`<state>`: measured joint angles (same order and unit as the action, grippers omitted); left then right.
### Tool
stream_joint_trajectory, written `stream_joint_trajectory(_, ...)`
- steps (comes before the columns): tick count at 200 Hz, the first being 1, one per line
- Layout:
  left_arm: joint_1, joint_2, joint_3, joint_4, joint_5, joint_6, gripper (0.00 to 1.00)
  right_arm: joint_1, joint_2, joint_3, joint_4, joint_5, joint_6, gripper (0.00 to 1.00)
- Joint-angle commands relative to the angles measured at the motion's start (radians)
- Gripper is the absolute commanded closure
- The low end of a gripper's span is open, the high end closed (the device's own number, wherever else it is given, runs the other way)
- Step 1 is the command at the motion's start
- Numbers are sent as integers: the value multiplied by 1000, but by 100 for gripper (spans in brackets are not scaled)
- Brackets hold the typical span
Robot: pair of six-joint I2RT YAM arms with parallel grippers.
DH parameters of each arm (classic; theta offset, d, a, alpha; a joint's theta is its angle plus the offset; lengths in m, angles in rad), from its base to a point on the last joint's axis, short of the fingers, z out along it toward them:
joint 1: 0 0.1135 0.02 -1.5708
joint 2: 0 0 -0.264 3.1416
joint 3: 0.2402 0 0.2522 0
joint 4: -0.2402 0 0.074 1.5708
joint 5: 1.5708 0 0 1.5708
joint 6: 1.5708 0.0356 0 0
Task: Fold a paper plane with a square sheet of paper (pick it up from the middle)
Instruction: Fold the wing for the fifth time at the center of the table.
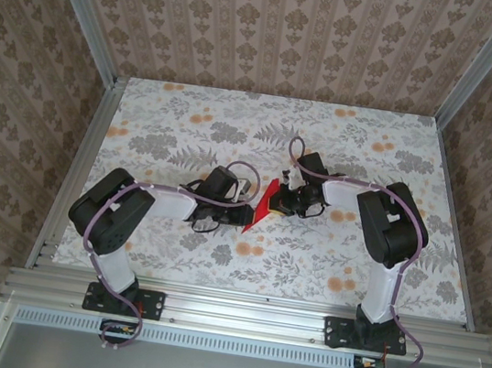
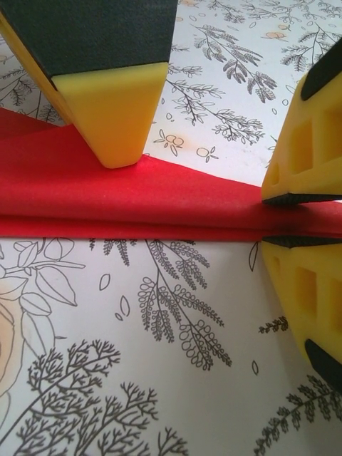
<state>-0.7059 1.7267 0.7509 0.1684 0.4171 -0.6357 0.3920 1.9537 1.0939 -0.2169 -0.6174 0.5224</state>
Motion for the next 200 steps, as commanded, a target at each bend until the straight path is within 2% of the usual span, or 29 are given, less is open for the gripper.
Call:
stream_joint_trajectory(1,5,25,21,1,17,-1,79,-8,24,22,-35,-7,-19,90)
stream_joint_trajectory(122,-29,60,66,-77,4,39,80,-10,30,20,-44,38,-25,77)
stream_joint_trajectory(174,-56,81,116,-159,-32,75,81,-10,34,12,-38,57,-22,77)
stream_joint_trajectory(200,-61,83,129,-172,-34,79,79,-10,34,6,-44,77,-23,85)
